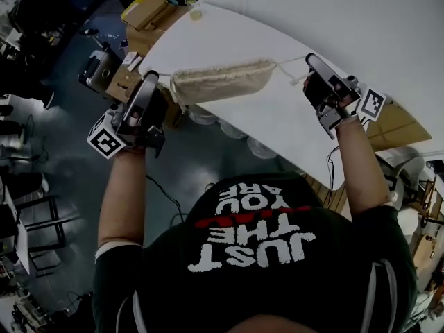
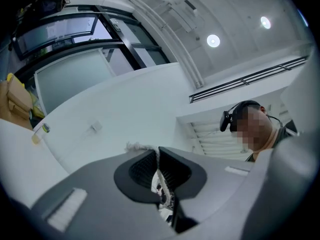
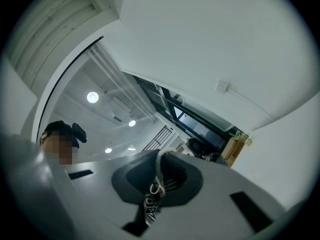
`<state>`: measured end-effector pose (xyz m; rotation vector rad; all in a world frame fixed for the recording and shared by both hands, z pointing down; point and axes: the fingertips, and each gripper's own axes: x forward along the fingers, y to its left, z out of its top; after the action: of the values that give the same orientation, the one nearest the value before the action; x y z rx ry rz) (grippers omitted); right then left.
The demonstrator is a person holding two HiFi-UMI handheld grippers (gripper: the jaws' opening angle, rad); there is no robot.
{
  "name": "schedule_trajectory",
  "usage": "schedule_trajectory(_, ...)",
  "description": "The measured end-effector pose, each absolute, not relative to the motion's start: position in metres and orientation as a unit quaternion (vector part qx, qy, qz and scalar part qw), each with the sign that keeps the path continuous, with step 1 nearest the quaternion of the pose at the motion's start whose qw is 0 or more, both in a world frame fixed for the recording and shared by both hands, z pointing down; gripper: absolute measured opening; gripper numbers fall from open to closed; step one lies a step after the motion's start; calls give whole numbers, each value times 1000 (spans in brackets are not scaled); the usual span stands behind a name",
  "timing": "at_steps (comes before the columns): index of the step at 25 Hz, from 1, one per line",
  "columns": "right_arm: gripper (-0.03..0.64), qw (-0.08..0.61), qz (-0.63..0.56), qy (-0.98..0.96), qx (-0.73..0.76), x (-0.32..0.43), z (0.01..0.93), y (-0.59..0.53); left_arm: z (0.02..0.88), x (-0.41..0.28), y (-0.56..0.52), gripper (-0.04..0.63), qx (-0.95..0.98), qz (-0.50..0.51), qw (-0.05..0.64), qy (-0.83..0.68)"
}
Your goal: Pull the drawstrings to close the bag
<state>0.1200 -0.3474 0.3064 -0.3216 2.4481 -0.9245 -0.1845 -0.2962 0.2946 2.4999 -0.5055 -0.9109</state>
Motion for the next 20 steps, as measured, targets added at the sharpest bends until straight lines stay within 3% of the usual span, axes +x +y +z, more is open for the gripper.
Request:
schedule_trajectory(13, 8, 215, -207, 928, -223, 158, 218, -356, 220, -197, -310, 11, 940, -195, 84, -268)
schedule_trajectory(20, 8, 177, -139, 938, -265, 160, 186, -361, 214, -205, -328, 11, 943, -19, -4, -331)
